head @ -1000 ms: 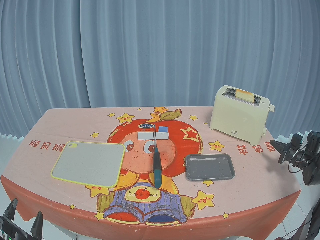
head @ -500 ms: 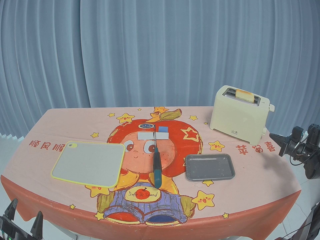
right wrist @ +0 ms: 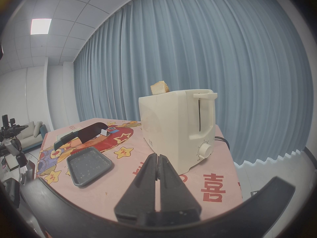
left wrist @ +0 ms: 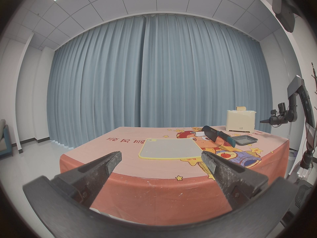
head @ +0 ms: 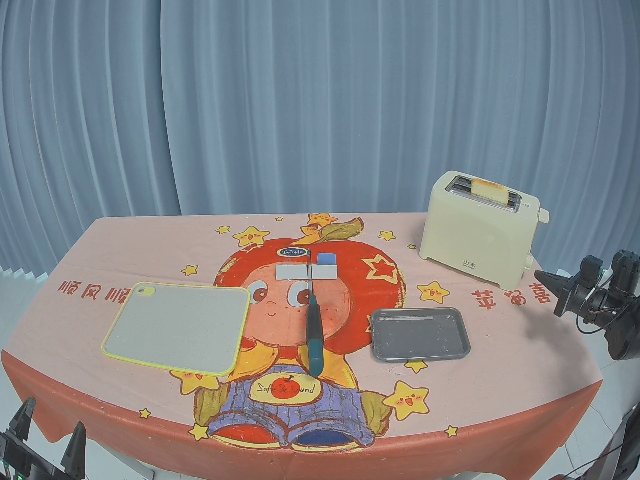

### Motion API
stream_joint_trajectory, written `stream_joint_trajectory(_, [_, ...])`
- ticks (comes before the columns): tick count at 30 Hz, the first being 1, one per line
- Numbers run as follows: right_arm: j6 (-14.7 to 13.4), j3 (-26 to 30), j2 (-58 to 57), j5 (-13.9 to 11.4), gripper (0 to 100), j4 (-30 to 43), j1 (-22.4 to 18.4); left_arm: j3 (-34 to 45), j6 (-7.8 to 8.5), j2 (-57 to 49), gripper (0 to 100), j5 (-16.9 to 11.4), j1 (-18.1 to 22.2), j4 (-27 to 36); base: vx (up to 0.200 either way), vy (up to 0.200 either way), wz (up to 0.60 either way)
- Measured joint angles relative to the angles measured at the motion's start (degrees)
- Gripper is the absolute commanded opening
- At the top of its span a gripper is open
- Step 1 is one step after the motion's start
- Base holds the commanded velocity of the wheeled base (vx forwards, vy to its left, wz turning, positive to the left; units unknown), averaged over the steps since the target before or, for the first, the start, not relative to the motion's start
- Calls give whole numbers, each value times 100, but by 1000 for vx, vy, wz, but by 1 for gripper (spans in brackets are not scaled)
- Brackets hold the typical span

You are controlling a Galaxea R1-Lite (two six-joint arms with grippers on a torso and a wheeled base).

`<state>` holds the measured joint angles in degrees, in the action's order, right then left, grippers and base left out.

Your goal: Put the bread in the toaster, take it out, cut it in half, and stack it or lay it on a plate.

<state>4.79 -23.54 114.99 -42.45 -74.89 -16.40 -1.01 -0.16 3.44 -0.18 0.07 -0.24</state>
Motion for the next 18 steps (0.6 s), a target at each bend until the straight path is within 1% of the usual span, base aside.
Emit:
stream_joint_trajectory(3, [76, 0, 41, 9, 0, 2, 2, 0, 0, 0, 100, 0, 0, 2, 0, 0, 0])
stream_joint_trajectory(14, [90, -7, 90, 20, 0, 6, -49, 0, 0, 0, 100, 0, 0, 0, 0, 0, 0])
stream_joint_trajectory(18, [156, -7, 96, 38, 0, 6, -49, 0, 0, 0, 100, 2, 0, 0, 0, 0, 0])
